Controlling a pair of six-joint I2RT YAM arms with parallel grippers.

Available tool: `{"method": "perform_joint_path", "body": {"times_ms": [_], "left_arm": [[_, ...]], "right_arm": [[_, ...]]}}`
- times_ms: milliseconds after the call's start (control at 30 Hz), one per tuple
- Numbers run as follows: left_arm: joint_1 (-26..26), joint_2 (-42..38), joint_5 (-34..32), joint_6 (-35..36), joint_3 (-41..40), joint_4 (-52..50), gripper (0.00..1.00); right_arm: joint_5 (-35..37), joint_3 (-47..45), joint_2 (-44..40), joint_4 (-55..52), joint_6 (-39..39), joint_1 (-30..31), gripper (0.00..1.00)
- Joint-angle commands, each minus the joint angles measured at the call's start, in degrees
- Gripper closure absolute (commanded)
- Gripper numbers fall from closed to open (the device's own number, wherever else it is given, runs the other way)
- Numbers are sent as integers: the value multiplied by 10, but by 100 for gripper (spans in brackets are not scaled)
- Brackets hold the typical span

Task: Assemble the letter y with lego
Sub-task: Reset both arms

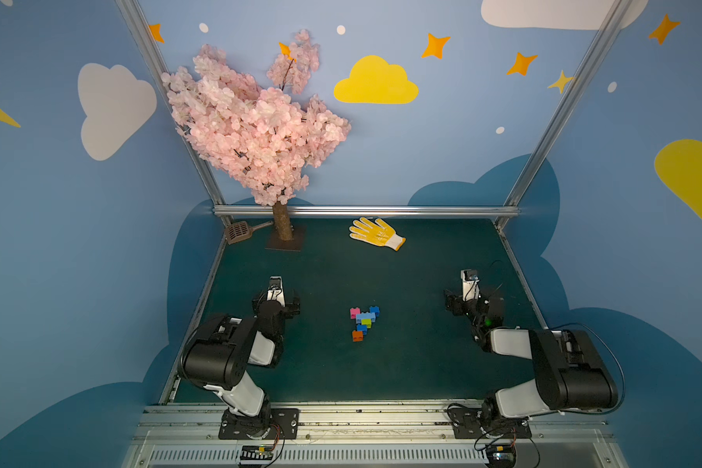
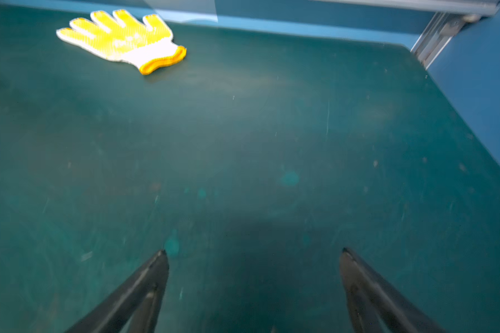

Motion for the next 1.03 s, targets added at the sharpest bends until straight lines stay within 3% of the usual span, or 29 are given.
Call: {"method": "perform_joint_path", "body": {"times_ms": [0,667,833,1000], "left_arm": [[45,-25,59,-42,61,-120,0],[48,-17,60,-42,55,-95,0],[57,-20,122,-31,55,-99,0],[59,-20,114,-35,58,-105,0]], "right_arm": [[-7,27,1,-48,19,-14,8],[0,30,-4,-63,13,-10,8],[0,30,-3,-62,13,-11,8],[0,31,-3,-62,13,-11,8]]}}
